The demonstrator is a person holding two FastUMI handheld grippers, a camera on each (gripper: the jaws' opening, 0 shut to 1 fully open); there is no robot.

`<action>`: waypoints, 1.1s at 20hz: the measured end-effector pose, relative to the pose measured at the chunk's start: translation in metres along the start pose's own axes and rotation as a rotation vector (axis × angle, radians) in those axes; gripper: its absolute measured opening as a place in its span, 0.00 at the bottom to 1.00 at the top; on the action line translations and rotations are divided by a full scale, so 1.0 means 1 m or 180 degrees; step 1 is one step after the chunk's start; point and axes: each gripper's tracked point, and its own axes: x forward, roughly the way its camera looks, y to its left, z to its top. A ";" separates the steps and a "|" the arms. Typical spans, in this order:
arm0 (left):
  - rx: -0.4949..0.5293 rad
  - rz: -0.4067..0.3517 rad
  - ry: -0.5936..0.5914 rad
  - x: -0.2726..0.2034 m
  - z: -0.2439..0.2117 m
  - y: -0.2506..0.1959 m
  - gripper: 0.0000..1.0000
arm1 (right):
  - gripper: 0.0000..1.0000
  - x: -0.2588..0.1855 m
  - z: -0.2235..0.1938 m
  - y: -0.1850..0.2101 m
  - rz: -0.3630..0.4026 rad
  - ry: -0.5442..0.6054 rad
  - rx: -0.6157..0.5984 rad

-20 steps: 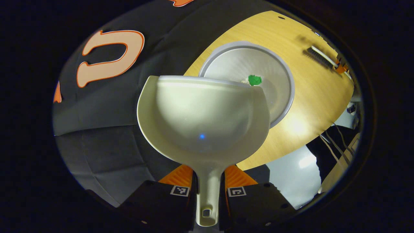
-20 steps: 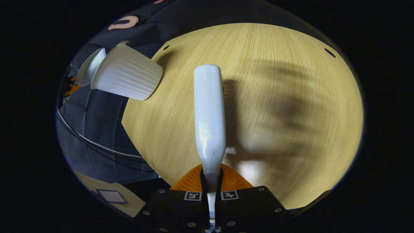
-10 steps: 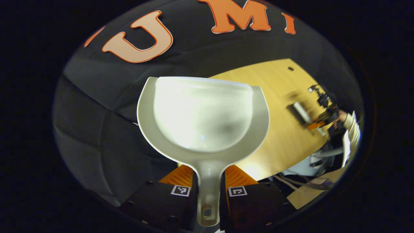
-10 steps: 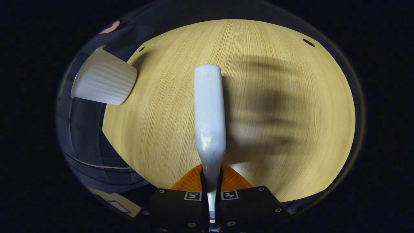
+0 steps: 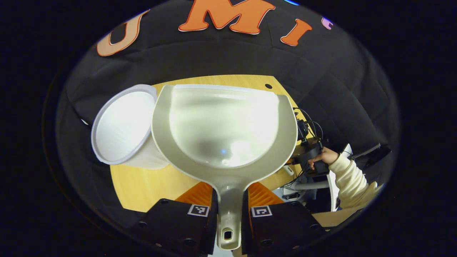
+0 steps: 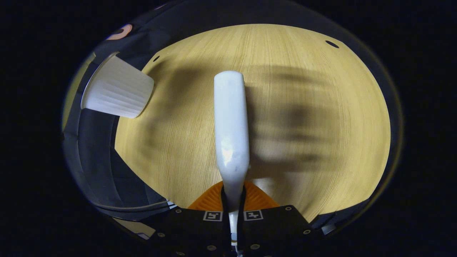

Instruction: Pick up the small broom and dustpan from the desktop, sweep the trash into the dustpan with the broom, and then empty the trash into the garbage bin.

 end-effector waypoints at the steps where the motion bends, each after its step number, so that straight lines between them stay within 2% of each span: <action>1: -0.0106 -0.0035 0.0041 0.020 -0.006 -0.006 0.28 | 0.07 0.001 -0.001 -0.002 -0.0045 -0.0003 0.0037; 3: -0.0325 -0.0013 0.0246 0.065 -0.031 -0.009 0.28 | 0.07 0.004 -0.001 -0.008 -0.0186 0.0016 0.0070; 6: -0.0476 0.0272 0.0456 0.109 -0.055 0.018 0.29 | 0.07 0.011 -0.001 -0.009 -0.0319 0.0096 0.0048; 10: -0.0734 0.0456 0.0507 0.148 -0.055 0.029 0.29 | 0.07 0.020 0.011 0.005 -0.0366 0.0141 0.0065; 11: -0.0722 0.0485 0.0496 0.156 -0.054 0.030 0.29 | 0.07 0.010 -0.005 -0.002 -0.0404 0.0144 0.0043; 12: -0.0701 0.0513 0.0515 0.162 -0.054 0.031 0.29 | 0.07 0.013 0.001 0.008 -0.0415 0.0147 0.0026; 15: -0.0825 0.0415 0.0573 0.181 -0.057 0.030 0.28 | 0.07 0.021 0.010 0.003 -0.0395 0.0172 0.0067; 19: -0.0752 0.0581 0.0731 0.198 -0.073 0.046 0.29 | 0.08 0.021 0.009 0.004 -0.0414 0.0204 0.0100; 22: -0.0804 0.0502 0.0768 0.203 -0.074 0.052 0.29 | 0.11 0.024 0.009 0.006 -0.0398 0.0247 0.0089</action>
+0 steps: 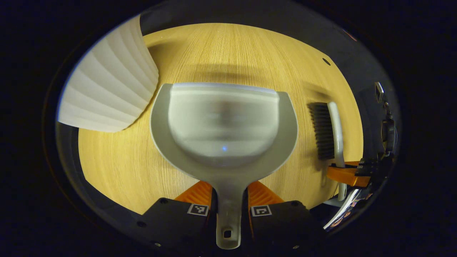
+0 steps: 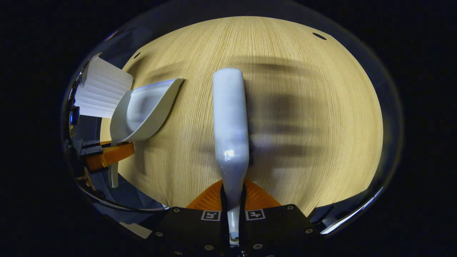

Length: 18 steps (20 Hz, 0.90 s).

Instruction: Pick up the small broom and dustpan from the desktop, sweep the trash into the dustpan with the broom, and then empty the trash into the garbage bin.

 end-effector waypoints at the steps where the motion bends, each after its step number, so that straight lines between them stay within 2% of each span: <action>1: 0.0026 0.0002 0.0015 0.002 -0.001 0.001 0.29 | 0.11 0.000 0.000 0.000 -0.0001 0.0012 0.0009; 8: 0.0017 -0.0054 0.0122 0.014 -0.007 0.002 0.37 | 0.22 0.001 -0.003 0.003 0.0014 0.0035 0.0031; 9: 0.0073 -0.0055 0.0084 0.010 -0.004 0.000 0.42 | 0.25 0.000 -0.001 0.004 0.0034 0.0019 0.0045; 10: 0.0134 -0.0040 0.0076 0.004 -0.002 0.001 0.52 | 0.29 0.000 -0.001 0.006 0.0066 0.0001 0.0059; 11: 0.0175 -0.0066 0.0058 0.003 -0.001 0.001 0.62 | 0.48 0.000 0.001 0.008 0.0095 -0.0008 0.0072; 12: 0.0190 -0.0062 0.0064 0.001 -0.001 0.003 0.62 | 0.45 -0.001 0.002 0.010 0.0123 -0.0015 0.0080; 13: 0.0187 -0.0090 0.0062 0.001 -0.003 -0.003 0.66 | 0.57 0.000 0.003 0.012 0.0142 -0.0024 0.0093; 14: 0.0186 -0.0110 0.0057 0.000 -0.005 -0.007 0.69 | 0.64 -0.001 0.003 0.015 0.0172 -0.0049 0.0099; 15: 0.0194 -0.0135 0.0061 -0.001 -0.006 -0.010 0.82 | 0.78 -0.003 0.005 0.016 0.0215 -0.0076 0.0116; 17: 0.0225 -0.0173 0.0033 -0.004 -0.008 -0.011 0.94 | 0.88 -0.010 0.007 0.023 0.0371 -0.0141 0.0176; 18: 0.0226 -0.0178 0.0004 -0.007 -0.009 -0.010 0.95 | 0.89 -0.014 0.009 0.024 0.0410 -0.0199 0.0196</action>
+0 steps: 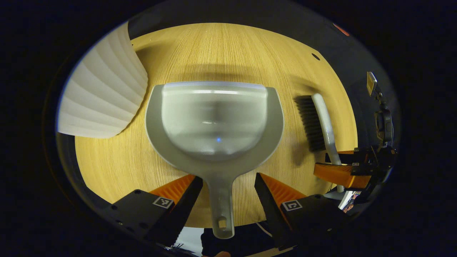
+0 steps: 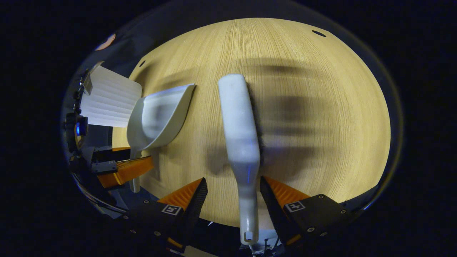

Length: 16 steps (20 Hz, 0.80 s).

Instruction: Pick up the small broom and dustpan from the desktop, sweep the trash into the dustpan with the broom, and then empty the trash into the garbage bin.

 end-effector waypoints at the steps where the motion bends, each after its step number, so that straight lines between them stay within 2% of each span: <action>1: -0.0002 -0.0009 -0.0042 -0.002 0.001 0.004 0.94 | 0.90 -0.006 0.002 -0.001 0.0021 -0.0061 0.0024; 4: -0.0070 0.0014 -0.0261 -0.009 0.006 0.011 0.94 | 0.91 -0.024 0.007 -0.010 0.0026 -0.0289 0.0149; 8: -0.0065 0.0042 -0.0868 -0.040 0.025 0.011 0.95 | 0.92 -0.068 0.025 -0.005 0.0120 -0.0843 0.0322; 11: 0.0205 0.0194 -0.1621 -0.080 0.043 0.000 0.96 | 0.92 -0.135 0.044 0.019 0.0165 -0.1520 0.0251; 14: 0.0487 0.0133 -0.2438 -0.117 0.063 -0.022 0.98 | 0.96 -0.217 0.056 0.056 0.0219 -0.2379 0.0104; 16: 0.0616 0.0113 -0.2984 -0.130 0.083 -0.028 0.98 | 0.97 -0.262 0.053 0.073 0.0115 -0.2880 -0.0014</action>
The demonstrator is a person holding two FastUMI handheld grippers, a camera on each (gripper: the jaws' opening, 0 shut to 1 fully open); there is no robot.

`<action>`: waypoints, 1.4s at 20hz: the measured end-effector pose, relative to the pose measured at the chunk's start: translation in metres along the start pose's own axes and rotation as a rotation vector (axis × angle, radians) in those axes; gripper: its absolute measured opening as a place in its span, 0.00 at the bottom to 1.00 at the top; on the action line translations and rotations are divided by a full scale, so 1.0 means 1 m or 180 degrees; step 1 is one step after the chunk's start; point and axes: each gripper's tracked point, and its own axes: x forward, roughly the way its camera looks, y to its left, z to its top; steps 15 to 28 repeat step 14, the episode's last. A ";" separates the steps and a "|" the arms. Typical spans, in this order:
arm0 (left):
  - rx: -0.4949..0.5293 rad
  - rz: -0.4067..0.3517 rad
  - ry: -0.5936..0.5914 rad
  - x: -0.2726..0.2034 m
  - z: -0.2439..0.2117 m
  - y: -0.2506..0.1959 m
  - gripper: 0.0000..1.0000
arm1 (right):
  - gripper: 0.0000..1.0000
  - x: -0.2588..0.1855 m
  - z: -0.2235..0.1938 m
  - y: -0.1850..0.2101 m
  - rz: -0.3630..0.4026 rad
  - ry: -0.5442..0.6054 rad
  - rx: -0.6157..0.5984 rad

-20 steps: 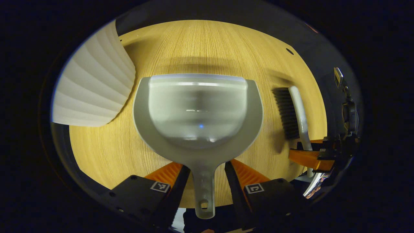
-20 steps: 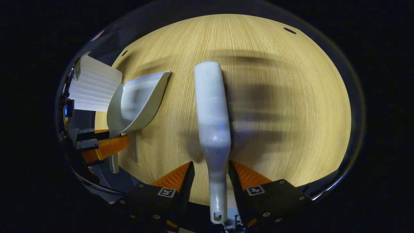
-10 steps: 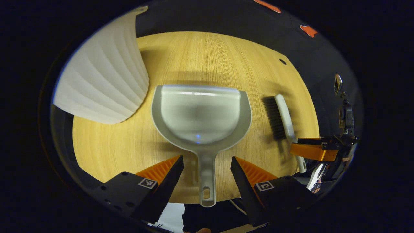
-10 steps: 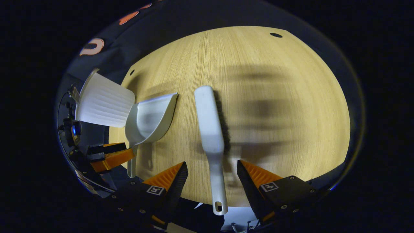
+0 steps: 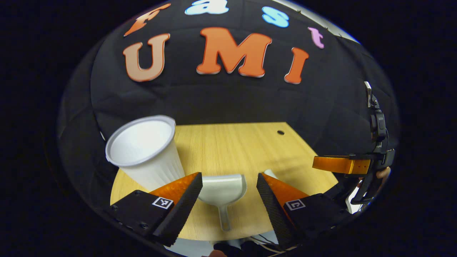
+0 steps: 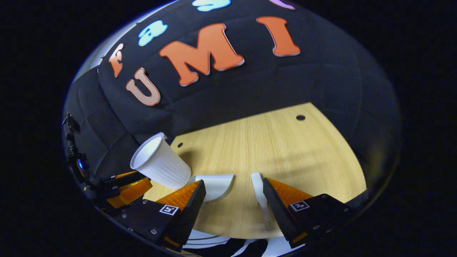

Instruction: Pick up the small broom and dustpan from the desktop, sweep the trash into the dustpan with the broom, and then empty the trash into the garbage bin.

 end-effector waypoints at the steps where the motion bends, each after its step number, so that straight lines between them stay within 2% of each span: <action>1: 0.0071 0.0047 -0.0292 -0.006 0.018 0.001 0.98 | 0.96 -0.014 0.017 0.004 -0.0076 -0.0248 -0.0089; 4: 0.0219 0.0241 -0.1288 -0.023 0.071 0.021 0.97 | 0.96 -0.048 0.058 0.022 -0.0223 -0.0878 -0.0292; 7: 0.0286 0.0196 -0.1743 -0.032 0.087 0.016 0.96 | 0.96 -0.074 0.076 0.041 -0.0264 -0.1282 -0.0392; 10: 0.0258 0.0131 -0.1722 -0.036 0.087 0.019 0.95 | 0.96 -0.091 0.086 0.047 -0.0318 -0.1522 -0.0432; 14: 0.0168 0.0322 -0.1649 -0.038 0.087 0.034 0.94 | 0.96 -0.106 0.107 0.040 -0.0514 -0.1830 -0.0556; 28: 0.0168 0.0322 -0.1649 -0.038 0.087 0.034 0.94 | 0.96 -0.106 0.107 0.040 -0.0514 -0.1830 -0.0556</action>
